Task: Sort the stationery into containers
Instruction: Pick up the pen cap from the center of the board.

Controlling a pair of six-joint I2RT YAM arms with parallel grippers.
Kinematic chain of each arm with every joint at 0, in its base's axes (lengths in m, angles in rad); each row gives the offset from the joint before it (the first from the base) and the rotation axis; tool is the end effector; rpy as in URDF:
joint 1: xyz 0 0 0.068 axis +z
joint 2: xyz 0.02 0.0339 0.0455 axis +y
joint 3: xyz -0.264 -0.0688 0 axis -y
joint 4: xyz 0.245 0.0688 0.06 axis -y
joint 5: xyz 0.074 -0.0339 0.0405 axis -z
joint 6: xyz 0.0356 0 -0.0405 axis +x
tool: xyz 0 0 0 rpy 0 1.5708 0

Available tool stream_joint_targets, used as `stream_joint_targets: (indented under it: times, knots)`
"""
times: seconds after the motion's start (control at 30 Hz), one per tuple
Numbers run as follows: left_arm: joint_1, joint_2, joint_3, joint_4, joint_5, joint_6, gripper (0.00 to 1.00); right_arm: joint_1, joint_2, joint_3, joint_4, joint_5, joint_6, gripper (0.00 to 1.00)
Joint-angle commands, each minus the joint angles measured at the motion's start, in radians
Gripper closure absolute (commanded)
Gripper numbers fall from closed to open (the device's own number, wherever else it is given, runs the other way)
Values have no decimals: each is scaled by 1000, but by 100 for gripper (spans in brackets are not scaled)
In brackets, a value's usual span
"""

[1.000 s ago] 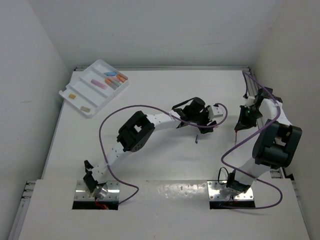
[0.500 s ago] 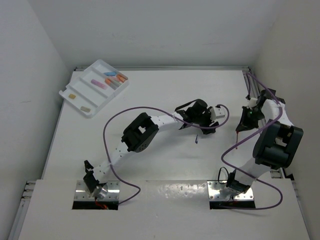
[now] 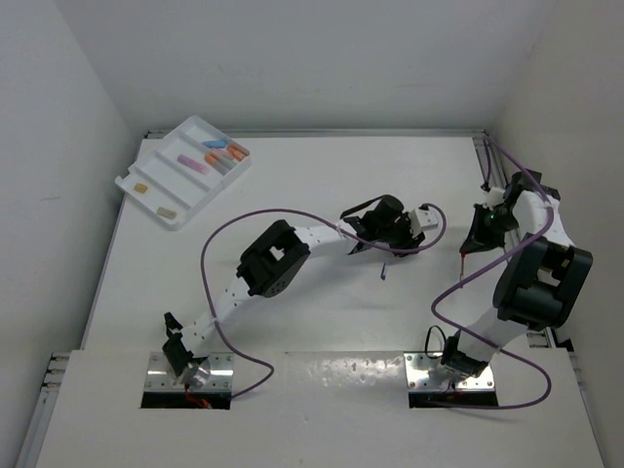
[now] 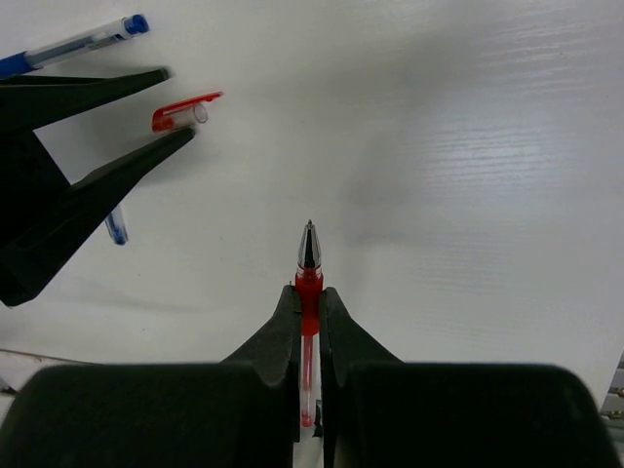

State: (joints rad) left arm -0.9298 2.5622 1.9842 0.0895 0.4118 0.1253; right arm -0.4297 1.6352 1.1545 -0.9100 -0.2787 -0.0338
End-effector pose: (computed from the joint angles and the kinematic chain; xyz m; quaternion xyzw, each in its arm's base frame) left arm 0.3313 -0.4678 0.1244 0.5134 0.6719 -0.3587 0.3954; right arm 0.2780 -0.1166 0.2104 0.1817 0.9695 0.1142 0.1184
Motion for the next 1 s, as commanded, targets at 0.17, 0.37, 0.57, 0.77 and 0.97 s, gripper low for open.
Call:
stream_joint_targets:
  times: [0.17,0.37,0.57,0.77,0.97]
  knots:
    - [-18,-25,-117,-88,-37,-29,65,-3,-74,25,-23,-54,-34,100]
    - [-37,-45,-162,-88,-59,-7,52,-3,-84,16,-33,-60,-43,100]
    - [-44,-36,-159,-88,-64,2,55,-3,-84,16,-33,-66,-47,100]
    - [-44,-23,-154,-80,-85,-3,64,-3,-89,34,-46,-65,-55,100]
    - [-44,-31,-186,-77,-128,4,76,-3,-97,53,-67,-77,-54,100]
